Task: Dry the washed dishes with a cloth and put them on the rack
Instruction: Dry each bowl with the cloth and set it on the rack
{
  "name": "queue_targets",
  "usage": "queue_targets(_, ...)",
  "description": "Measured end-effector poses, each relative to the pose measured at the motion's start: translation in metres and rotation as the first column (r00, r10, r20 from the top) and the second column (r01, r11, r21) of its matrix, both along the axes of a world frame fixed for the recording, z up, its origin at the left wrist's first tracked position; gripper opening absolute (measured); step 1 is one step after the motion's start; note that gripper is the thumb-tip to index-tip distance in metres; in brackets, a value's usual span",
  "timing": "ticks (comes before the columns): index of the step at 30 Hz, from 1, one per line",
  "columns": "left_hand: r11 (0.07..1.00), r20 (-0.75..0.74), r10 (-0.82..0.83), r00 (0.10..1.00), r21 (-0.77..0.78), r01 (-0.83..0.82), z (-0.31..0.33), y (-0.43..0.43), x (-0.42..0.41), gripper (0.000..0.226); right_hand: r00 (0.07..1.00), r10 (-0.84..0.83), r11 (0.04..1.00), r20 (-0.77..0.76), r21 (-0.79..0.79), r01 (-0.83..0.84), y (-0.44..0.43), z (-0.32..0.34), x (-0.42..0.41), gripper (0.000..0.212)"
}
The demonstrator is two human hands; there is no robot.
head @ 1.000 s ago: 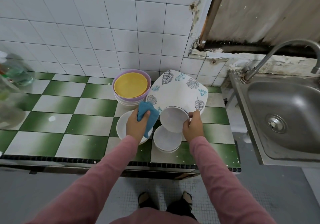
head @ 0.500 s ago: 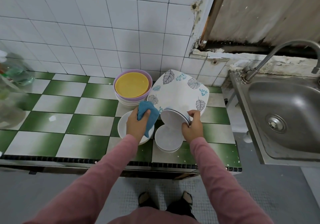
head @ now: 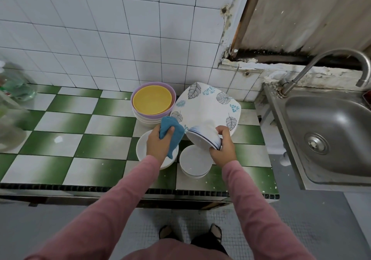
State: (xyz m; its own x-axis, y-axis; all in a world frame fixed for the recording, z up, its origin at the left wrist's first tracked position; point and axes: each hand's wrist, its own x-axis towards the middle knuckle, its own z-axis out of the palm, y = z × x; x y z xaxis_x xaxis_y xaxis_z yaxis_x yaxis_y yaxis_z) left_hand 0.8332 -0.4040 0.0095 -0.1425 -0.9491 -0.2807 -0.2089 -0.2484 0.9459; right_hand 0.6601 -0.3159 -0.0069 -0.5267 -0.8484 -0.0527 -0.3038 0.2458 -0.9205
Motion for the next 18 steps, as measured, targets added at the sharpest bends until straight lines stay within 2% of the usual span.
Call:
queue_targets(5, 1.0, -0.003, -0.009, 1.0, 0.005, 0.009, 0.003, -0.001, -0.004, 0.028, 0.998, 0.067, 0.997, 0.02, -0.03, -0.066, 0.004, 0.004, -0.004, 0.044)
queue_targets(8, 1.0, 0.005, -0.003, 1.0, -0.001, 0.003, 0.003, 0.001, -0.009, 0.023, 0.994, 0.076, 0.996, 0.076, -0.049, -0.073, 0.005, 0.008, -0.008, 0.049)
queue_targets(11, 1.0, 0.003, 0.006, 1.0, 0.009, -0.006, 0.006, 0.003, -0.017, 0.031, 0.979, 0.087, 0.994, 0.182, -0.08, -0.073, 0.004, 0.01, -0.016, 0.053)
queue_targets(13, 1.0, 0.001, 0.022, 1.0, 0.017, -0.022, 0.008, 0.003, -0.022, 0.033, 0.947, 0.05, 0.997, 0.318, -0.064, -0.031, 0.0, 0.013, -0.02, 0.054)
queue_targets(15, 0.999, 0.002, 0.042, 0.999, 0.02, -0.042, 0.011, 0.003, -0.026, 0.029, 0.837, -0.057, 0.997, 0.543, -0.019, 0.08, -0.005, 0.018, -0.023, 0.052)
queue_targets(18, 0.997, -0.011, 0.075, 0.997, 0.026, -0.075, 0.017, 0.001, -0.03, 0.024, 0.526, -0.114, 0.982, 0.843, 0.015, 0.19, -0.012, 0.024, -0.031, 0.057)
